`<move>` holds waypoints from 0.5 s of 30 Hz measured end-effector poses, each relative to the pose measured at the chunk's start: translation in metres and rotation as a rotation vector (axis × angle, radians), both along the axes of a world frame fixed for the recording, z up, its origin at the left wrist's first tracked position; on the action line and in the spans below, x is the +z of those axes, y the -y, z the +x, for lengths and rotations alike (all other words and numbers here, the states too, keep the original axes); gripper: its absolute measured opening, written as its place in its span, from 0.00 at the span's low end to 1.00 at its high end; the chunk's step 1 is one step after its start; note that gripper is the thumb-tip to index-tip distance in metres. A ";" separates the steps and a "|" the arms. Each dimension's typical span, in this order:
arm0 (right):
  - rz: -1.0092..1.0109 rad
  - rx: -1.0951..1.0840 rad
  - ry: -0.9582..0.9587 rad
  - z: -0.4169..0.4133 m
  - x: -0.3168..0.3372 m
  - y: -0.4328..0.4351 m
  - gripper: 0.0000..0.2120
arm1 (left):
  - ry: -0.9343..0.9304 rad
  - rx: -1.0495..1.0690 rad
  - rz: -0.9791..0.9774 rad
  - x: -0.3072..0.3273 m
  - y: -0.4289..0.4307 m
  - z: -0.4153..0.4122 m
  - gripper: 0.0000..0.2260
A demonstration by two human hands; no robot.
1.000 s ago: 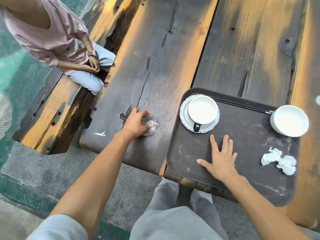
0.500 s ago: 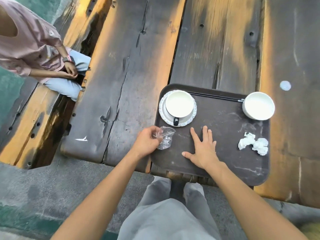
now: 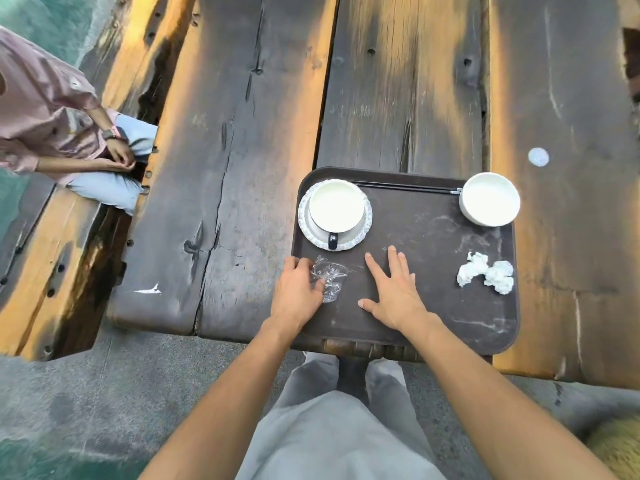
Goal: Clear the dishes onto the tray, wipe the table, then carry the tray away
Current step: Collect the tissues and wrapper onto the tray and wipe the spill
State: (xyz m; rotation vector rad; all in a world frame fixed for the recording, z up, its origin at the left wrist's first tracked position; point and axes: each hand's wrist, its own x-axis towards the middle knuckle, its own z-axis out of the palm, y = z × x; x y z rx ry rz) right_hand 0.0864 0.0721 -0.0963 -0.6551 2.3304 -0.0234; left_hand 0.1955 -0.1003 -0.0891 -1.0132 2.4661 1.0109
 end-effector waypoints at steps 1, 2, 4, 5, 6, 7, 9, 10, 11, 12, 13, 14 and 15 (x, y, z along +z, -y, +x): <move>0.001 0.004 -0.006 0.001 0.000 0.000 0.46 | -0.003 0.005 -0.002 0.001 0.000 0.000 0.20; 0.002 0.009 -0.012 0.001 0.000 -0.001 0.46 | -0.010 0.014 -0.001 0.002 0.000 0.001 0.20; 0.003 0.016 -0.023 0.003 -0.001 -0.002 0.45 | -0.028 0.036 0.003 0.003 -0.001 0.001 0.20; 0.004 0.018 -0.025 0.003 -0.002 -0.003 0.45 | -0.034 0.043 0.006 0.004 -0.001 0.001 0.20; 0.003 0.019 -0.028 0.003 -0.002 -0.003 0.45 | -0.037 0.045 0.006 0.004 -0.001 0.001 0.21; 0.002 0.022 -0.032 0.003 -0.002 -0.004 0.45 | -0.038 0.043 0.003 0.005 -0.001 0.002 0.23; 0.002 0.030 -0.038 0.004 -0.002 -0.004 0.45 | -0.037 0.039 -0.007 0.005 -0.001 0.002 0.24; 0.002 0.032 -0.039 0.004 -0.002 -0.004 0.44 | -0.036 0.041 -0.008 0.006 -0.001 0.003 0.25; 0.000 0.033 -0.039 0.004 -0.002 -0.004 0.44 | -0.033 0.044 -0.005 0.006 -0.001 0.003 0.26; -0.004 0.031 -0.037 0.005 -0.002 -0.005 0.44 | -0.034 0.045 -0.004 0.006 -0.002 0.004 0.26; -0.010 0.028 -0.035 0.005 -0.002 -0.005 0.44 | -0.036 0.043 -0.008 0.007 -0.003 0.005 0.27; -0.014 0.027 -0.032 0.005 -0.001 -0.005 0.43 | -0.040 0.038 -0.016 0.007 -0.003 0.006 0.27; -0.018 0.029 -0.028 0.005 0.000 -0.006 0.43 | -0.046 0.032 -0.026 0.008 -0.004 0.006 0.28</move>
